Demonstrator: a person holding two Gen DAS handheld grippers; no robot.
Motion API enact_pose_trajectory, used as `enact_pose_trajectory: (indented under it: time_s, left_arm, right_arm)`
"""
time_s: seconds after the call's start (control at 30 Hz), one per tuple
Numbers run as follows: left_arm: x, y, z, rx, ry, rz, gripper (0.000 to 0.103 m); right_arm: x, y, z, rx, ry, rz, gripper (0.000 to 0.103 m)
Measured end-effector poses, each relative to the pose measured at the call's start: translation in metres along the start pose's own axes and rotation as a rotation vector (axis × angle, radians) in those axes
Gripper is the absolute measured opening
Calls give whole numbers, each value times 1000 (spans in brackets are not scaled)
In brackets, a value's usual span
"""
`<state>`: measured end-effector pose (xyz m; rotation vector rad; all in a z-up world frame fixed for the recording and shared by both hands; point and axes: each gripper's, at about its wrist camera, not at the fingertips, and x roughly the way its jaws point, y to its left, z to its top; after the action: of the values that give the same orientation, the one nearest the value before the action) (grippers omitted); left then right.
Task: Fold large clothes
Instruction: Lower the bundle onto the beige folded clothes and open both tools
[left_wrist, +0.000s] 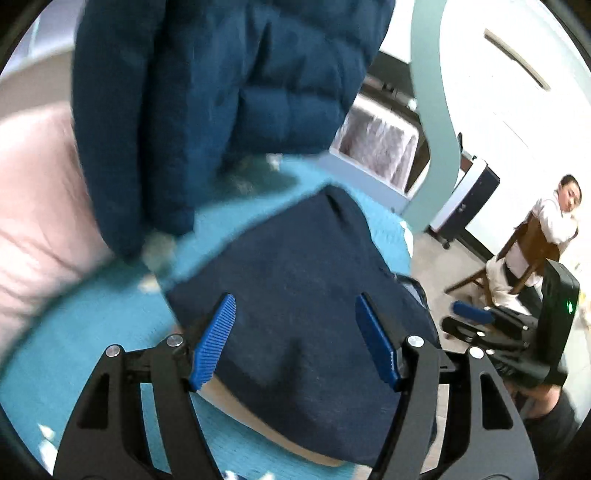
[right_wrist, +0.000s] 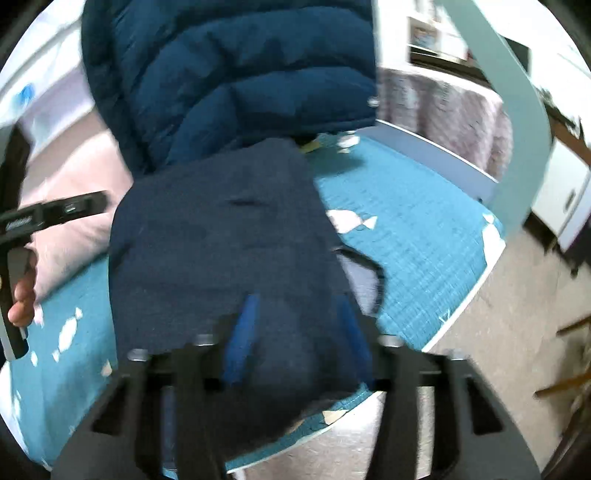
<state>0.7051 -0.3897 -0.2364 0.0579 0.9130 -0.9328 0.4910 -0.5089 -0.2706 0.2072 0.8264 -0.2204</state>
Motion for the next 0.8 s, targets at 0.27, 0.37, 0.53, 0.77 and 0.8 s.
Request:
enact_pose_trajectory:
  time_s: [0.27,0.37,0.53,0.77,0.8]
  left_arm:
    - [61,18,-6,20,100,135,68]
    - [70,13,-8,68,99,169,68]
    - [62,10,-8,76,67,155,76]
    - [21,3,-29,154,28,113,81]
    - [15,3,-31,145,22,108,81]
  right_arm:
    - [115,-20,-27,86,226,55,0]
    - [132,-21,-32,104,239,38,1]
    - [119,-25,-30,92,208,39,0]
    - [38,13,-30,108,85,187,4]
    - [33,21,-33,99,96,210,4]
